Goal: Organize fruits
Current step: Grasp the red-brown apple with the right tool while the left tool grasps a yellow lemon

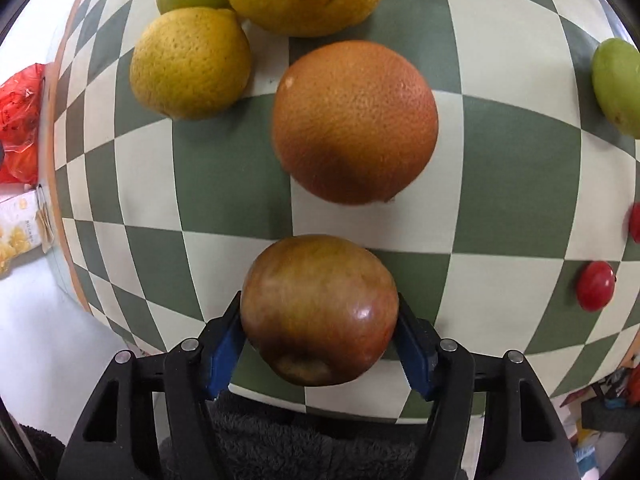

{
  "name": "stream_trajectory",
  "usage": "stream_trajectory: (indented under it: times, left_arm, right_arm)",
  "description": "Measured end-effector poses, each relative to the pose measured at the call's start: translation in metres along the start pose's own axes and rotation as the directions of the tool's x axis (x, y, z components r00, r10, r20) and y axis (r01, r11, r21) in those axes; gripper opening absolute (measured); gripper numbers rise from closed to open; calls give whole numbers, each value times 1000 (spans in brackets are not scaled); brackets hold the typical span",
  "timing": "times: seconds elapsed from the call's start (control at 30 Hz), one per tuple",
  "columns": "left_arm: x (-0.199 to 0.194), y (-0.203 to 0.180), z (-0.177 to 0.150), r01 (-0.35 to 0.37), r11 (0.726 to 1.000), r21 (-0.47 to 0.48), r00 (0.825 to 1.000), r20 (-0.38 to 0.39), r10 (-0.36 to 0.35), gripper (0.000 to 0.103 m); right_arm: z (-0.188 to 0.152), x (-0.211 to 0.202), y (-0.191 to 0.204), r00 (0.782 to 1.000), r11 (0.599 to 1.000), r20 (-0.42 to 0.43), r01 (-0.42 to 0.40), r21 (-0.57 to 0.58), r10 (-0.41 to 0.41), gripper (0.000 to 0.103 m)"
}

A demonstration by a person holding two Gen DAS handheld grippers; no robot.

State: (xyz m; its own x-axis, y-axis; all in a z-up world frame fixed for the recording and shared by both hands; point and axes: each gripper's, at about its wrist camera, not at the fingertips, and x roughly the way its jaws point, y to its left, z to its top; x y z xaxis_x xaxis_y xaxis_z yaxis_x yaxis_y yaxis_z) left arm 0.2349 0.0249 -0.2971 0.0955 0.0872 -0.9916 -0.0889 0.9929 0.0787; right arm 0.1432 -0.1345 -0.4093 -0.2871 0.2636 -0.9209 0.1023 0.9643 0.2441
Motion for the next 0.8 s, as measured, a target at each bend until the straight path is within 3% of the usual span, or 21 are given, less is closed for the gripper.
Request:
stream_trajectory:
  times: [0.27, 0.5, 0.67, 0.7, 0.73, 0.77, 0.8]
  left_arm:
    - [24, -41, 15, 73, 995, 66, 994, -89, -67, 99]
    - [74, -86, 28, 148, 983, 110, 967, -224, -120, 98]
    - [87, -94, 31, 197, 973, 118, 960, -227, -166, 92]
    - [87, -95, 31, 202, 971, 125, 961, -218, -172, 88]
    - [89, -96, 31, 206, 970, 130, 960, -217, -175, 68]
    - [92, -96, 31, 236, 964, 122, 952, -228, -204, 56]
    - [92, -96, 32, 234, 965, 116, 953, -226, -204, 56]
  right_arm:
    - [-7, -25, -28, 994, 999, 102, 39, 3, -39, 69]
    - [12, -46, -72, 990, 996, 134, 36, 79, -46, 69]
    - [19, -48, -88, 992, 994, 126, 14, 107, -27, 69]
    - [20, -47, -92, 992, 994, 124, 9, 110, -23, 69]
    - [27, -46, -94, 992, 994, 121, 8, 113, -21, 69]
    - [28, -44, -93, 993, 993, 118, 8, 114, -21, 69]
    - [29, -42, -94, 993, 993, 114, 6, 118, -19, 69]
